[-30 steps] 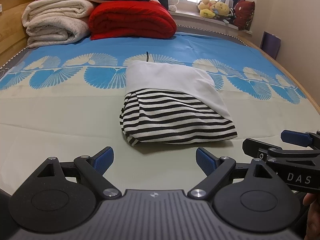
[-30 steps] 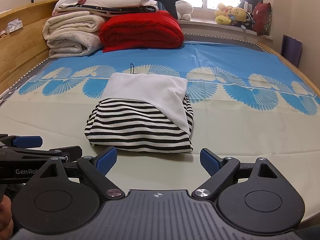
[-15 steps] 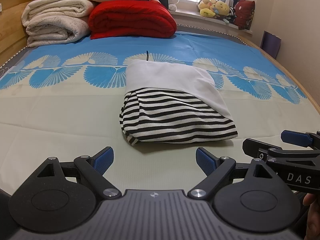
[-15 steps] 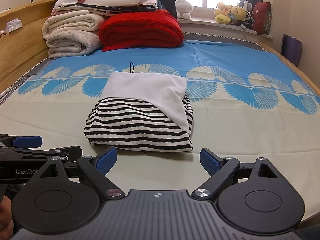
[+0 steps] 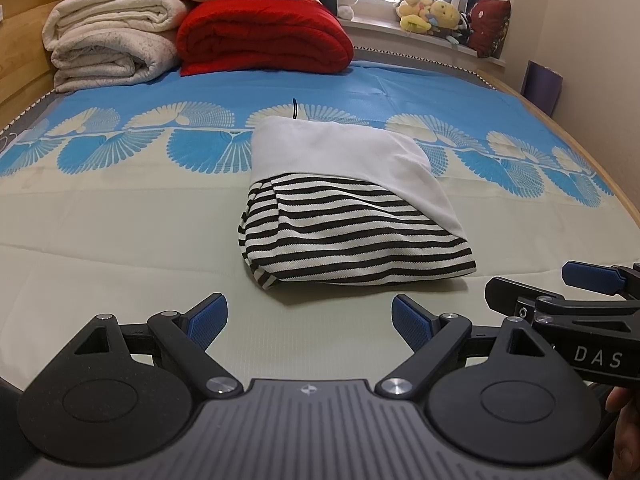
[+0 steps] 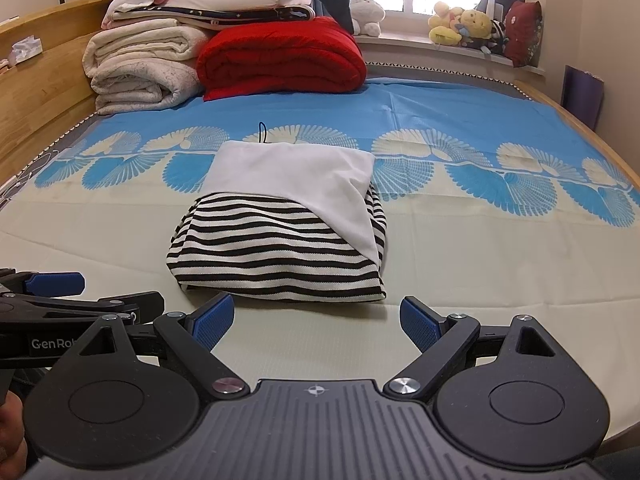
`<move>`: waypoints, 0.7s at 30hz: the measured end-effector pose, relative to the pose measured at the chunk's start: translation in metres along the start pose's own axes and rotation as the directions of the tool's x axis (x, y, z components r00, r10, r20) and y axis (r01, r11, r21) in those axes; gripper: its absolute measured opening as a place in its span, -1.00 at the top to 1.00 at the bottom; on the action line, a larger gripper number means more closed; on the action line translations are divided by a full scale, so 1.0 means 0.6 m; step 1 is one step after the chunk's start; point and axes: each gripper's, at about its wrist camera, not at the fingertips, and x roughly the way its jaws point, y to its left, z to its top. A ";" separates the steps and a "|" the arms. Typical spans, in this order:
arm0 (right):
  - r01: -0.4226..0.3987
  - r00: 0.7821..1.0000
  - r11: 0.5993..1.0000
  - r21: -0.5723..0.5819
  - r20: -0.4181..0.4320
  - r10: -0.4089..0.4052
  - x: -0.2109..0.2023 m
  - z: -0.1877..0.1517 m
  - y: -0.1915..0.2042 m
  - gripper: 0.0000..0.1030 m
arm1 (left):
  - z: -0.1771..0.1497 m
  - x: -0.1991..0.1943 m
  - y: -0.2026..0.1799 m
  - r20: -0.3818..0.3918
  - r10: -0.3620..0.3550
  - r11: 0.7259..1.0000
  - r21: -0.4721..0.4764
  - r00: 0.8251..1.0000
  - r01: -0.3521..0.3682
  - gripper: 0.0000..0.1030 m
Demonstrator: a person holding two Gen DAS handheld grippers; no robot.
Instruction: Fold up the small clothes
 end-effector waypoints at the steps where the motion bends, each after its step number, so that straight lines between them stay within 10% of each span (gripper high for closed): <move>1: 0.000 1.000 1.000 0.000 0.000 0.000 0.000 0.000 0.000 -0.76 | -0.001 0.000 0.000 0.000 0.000 1.000 0.000 1.000 0.000 -0.79; 21: -0.001 1.000 1.000 0.000 -0.001 0.001 0.000 -0.002 -0.002 -0.76 | 0.000 0.003 0.001 0.001 -0.003 1.000 0.001 1.000 0.003 -0.79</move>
